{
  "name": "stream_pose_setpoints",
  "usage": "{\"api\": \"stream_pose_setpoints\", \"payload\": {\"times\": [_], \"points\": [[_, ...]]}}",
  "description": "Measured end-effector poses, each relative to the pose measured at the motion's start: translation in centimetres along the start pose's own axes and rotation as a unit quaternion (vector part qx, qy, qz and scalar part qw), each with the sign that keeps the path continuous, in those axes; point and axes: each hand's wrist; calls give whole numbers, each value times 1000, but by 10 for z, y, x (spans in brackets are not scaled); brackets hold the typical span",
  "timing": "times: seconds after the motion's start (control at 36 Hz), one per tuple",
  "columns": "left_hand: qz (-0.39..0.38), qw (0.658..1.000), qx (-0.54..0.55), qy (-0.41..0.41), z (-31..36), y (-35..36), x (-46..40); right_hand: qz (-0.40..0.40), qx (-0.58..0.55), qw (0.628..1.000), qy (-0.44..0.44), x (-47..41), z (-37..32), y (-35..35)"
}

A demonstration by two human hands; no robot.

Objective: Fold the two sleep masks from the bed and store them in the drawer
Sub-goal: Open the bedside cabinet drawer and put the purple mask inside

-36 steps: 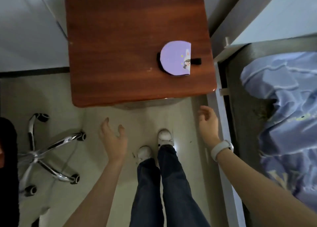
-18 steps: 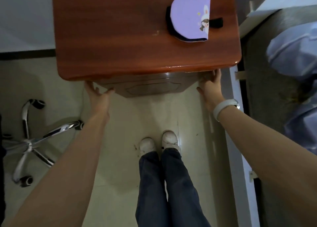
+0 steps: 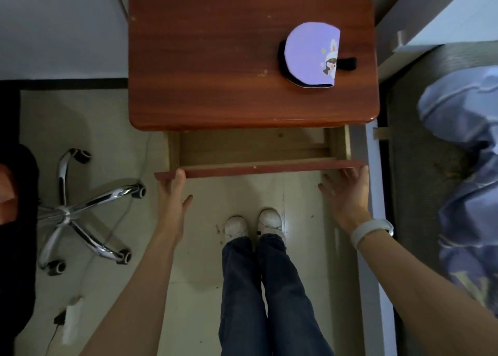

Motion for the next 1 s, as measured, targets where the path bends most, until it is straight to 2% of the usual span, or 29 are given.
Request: {"api": "stream_pose_setpoints", "payload": {"times": [0.08, 0.22, 0.36, 0.5, 0.58, 0.67, 0.72, 0.78, 0.86, 0.94, 1.0], "points": [[24, 999, 21, 9, 0, 5, 1, -18, -9, 1000, -5, 6, -2, 9], [77, 991, 110, 9, -3, 12, 2, 66, 9, 998, -9, 11, -3, 33], [94, 988, 122, -13, -10, 11, -1, 84, -13, 996, 21, 11, 3, 33], [98, 991, 79, -38, -6, 12, 0, 87, -2, 996, 32, 13, -2, 37], [146, 987, -45, -57, 2, 20, 1, 123, 55, 989, 66, 17, -8, 39], [205, 954, -219, 3, 22, 35, 14, 194, 197, 960, 40, 28, -20, 40], [215, 923, -313, 62, 38, 45, 24, 206, 284, 935, -56, 37, -34, 44], [204, 881, -409, 119, 52, 53, 28, 176, 361, 904, -149, 40, -53, 55], [161, 821, -520, 169, 78, 65, 21, 117, 469, 846, -225, 28, -90, 80], [113, 778, -595, 168, 103, 73, 6, 82, 547, 792, -259, 5, -126, 105], [88, 766, -619, 150, 114, 74, -8, 70, 586, 771, -238, -14, -146, 116]]}}
Point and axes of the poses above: each hand's wrist, its own x-axis away from the middle knuckle, its own y-axis out of the palm, z = x × y, and after that the axes turned 15 degrees about -z, right-handed
